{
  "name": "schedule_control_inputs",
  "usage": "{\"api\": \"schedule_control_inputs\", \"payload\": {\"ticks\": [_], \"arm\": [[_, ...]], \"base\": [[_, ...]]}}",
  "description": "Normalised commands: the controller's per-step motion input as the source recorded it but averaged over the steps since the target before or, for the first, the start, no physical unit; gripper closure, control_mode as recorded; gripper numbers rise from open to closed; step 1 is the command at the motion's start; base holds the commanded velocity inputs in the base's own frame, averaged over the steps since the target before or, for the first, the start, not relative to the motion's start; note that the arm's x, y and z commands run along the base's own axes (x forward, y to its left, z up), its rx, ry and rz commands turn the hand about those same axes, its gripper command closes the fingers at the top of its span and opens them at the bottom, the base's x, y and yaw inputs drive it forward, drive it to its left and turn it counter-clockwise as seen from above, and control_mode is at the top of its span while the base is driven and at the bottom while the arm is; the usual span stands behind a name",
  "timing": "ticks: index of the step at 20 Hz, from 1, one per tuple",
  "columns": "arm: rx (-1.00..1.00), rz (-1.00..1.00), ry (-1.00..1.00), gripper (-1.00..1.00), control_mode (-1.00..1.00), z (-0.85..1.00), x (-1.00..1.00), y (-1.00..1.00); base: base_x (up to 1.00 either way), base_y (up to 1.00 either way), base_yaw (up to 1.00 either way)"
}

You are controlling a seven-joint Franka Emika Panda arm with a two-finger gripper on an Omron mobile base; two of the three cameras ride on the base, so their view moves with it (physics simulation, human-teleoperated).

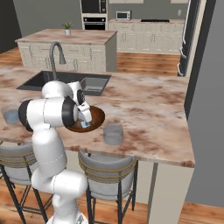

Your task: There are four ice cubes in the ice bowl. Place two ice cubes in each glass of water.

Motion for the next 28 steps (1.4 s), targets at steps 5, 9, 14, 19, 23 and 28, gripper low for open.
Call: {"api": "schedule_control_inputs", "payload": {"ticks": [5,9,14,19,23,28], "arm": [[0.0,0.0,0.0,-1.0,-1.0,-0.24,0.16,0.0],[0.0,0.0,0.0,-1.0,-1.0,-0.18,0.22,0.0],[0.0,0.0,-0.01,-1.0,-1.0,-0.13,0.11,0.0],[0.0,0.0,-0.08,-1.0,-1.0,-0.28,0.0,0.0],[0.0,0.0,-0.11,-1.0,-1.0,-0.34,0.0,0.0],[0.0,0.0,-0.12,-1.0,-1.0,-0.29,0.0,-0.01]], "base": [[0.0,0.0,0.0],[0.0,0.0,0.0],[0.0,0.0,0.0],[0.0,0.0,0.0],[0.0,0.0,0.0],[0.0,0.0,0.0]]}}
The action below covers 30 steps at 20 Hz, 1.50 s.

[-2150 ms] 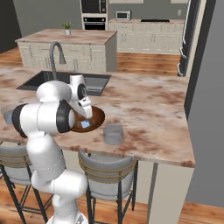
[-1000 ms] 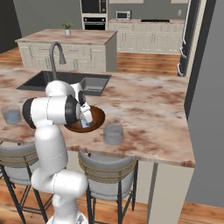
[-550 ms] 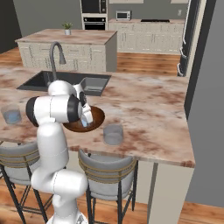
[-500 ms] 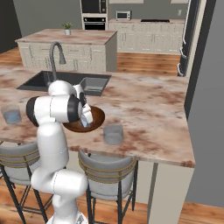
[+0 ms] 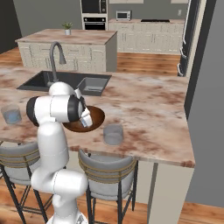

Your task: There are four ice cubes in the ice bowl. Place two ice cubes in each glass of water.

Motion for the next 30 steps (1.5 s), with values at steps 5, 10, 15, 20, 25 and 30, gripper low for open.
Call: {"api": "schedule_control_inputs", "payload": {"ticks": [5,10,15,20,25,30], "arm": [[0.0,0.0,-0.15,1.0,-1.0,-0.24,0.0,-0.07],[0.0,0.01,-0.16,1.0,-1.0,-0.18,0.02,-0.09],[0.0,0.1,-0.09,1.0,-1.0,-0.05,0.19,0.0],[0.04,0.12,-0.08,1.0,-1.0,0.48,0.01,-0.09],[0.11,0.16,-0.01,1.0,-1.0,1.0,-0.05,-0.18],[0.14,0.13,0.06,1.0,-1.0,1.0,-0.36,-0.09]], "base": [[0.0,0.0,0.0],[0.0,0.0,0.0],[0.0,0.0,0.0],[0.0,0.0,0.0],[0.0,0.0,0.0],[0.0,0.0,0.0]]}}
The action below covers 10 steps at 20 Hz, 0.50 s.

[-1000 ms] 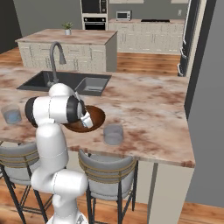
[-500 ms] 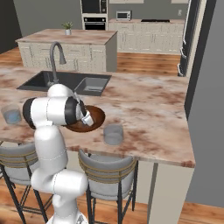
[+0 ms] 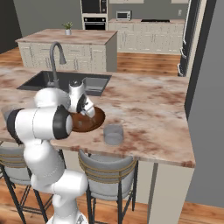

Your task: There are four ice cubes in the ice bowl. Place two ice cubes in each glass of water.

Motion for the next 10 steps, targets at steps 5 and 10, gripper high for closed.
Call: {"api": "schedule_control_inputs", "payload": {"ticks": [5,10], "arm": [[0.17,0.01,0.11,1.0,-1.0,0.99,-0.88,0.03],[0.08,0.0,0.18,1.0,-1.0,0.95,-0.64,0.46]], "base": [[0.0,0.0,0.0],[0.0,0.0,0.0]]}}
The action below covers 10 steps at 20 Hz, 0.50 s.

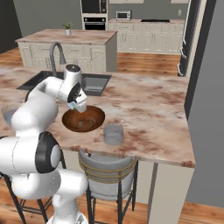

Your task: There are four ice cubes in the ice bowl. Place two ice cubes in each glass of water.

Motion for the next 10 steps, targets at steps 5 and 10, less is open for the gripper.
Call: {"api": "schedule_control_inputs", "payload": {"ticks": [5,10], "arm": [[0.0,0.0,0.06,1.0,-1.0,0.59,-0.54,0.91],[-0.01,0.0,0.12,1.0,-1.0,0.11,-0.02,1.0]], "base": [[0.0,0.0,0.0],[0.0,0.0,0.0]]}}
